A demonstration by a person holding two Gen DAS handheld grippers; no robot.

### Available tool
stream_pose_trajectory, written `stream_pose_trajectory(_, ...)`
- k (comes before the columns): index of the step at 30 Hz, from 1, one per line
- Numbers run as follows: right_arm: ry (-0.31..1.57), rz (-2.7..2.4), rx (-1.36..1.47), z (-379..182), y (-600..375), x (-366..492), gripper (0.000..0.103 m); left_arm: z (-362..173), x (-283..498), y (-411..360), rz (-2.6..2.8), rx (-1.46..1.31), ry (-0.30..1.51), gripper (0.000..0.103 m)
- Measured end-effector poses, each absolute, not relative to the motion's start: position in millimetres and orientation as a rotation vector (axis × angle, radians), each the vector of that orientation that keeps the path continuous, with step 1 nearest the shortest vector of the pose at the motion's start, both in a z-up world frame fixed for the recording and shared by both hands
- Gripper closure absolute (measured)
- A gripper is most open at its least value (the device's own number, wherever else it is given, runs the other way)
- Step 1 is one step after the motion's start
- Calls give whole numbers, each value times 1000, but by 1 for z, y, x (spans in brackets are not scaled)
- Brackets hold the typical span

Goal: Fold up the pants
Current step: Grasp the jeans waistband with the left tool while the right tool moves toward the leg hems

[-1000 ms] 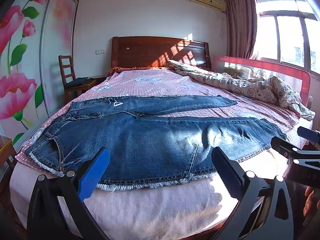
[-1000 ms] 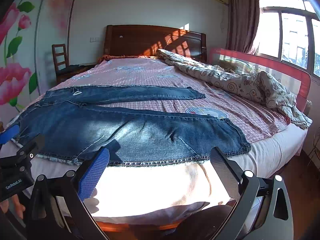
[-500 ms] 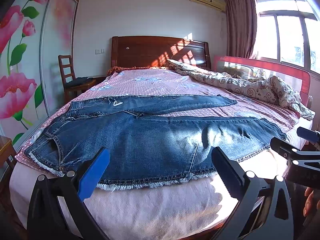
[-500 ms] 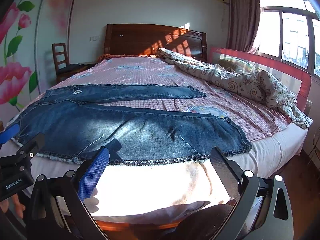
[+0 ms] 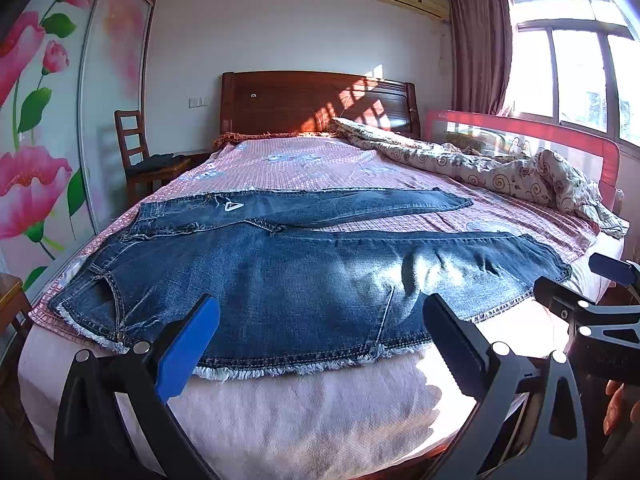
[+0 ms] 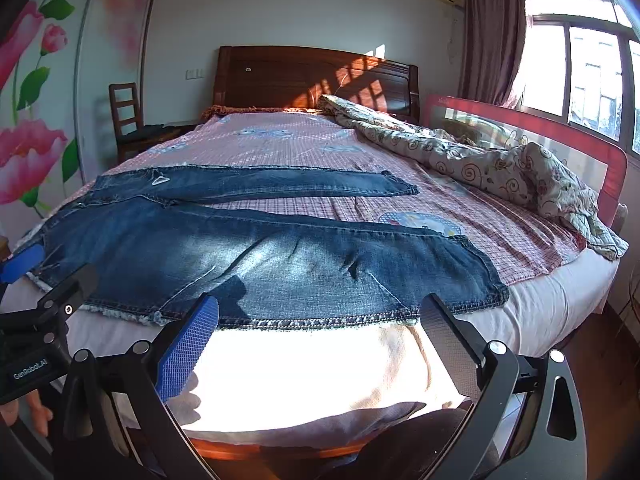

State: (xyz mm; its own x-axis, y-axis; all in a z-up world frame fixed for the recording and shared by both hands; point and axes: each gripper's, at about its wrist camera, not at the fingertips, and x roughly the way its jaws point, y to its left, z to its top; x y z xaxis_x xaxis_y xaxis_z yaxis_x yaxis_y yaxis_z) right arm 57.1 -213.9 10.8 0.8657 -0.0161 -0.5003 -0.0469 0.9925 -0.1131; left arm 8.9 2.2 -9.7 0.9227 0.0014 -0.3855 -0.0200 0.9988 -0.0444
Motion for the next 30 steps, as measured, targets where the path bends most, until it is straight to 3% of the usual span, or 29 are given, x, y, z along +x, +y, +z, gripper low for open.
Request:
stream_pose_trajectory(8, 555, 32, -94, 10, -218, 59, 3, -6, 11, 7, 16, -35, 411, 2)
stream_pose_trajectory(13, 698, 72, 20, -4, -236, 78, 3, 20, 27, 48, 29, -52, 421, 2)
stream_pose_trajectory(17, 758, 117, 55, -15, -238, 90, 3, 43, 64, 98, 49, 58, 461, 2)
stream_pose_trajectory(22, 789, 224, 86, -13, -227, 100, 3, 66, 130, 194, 33, -17, 575, 2)
stream_pose_trajectory(30, 888, 475, 114, -4, -192, 129, 3, 39, 250, 308, -67, -217, 725, 2)
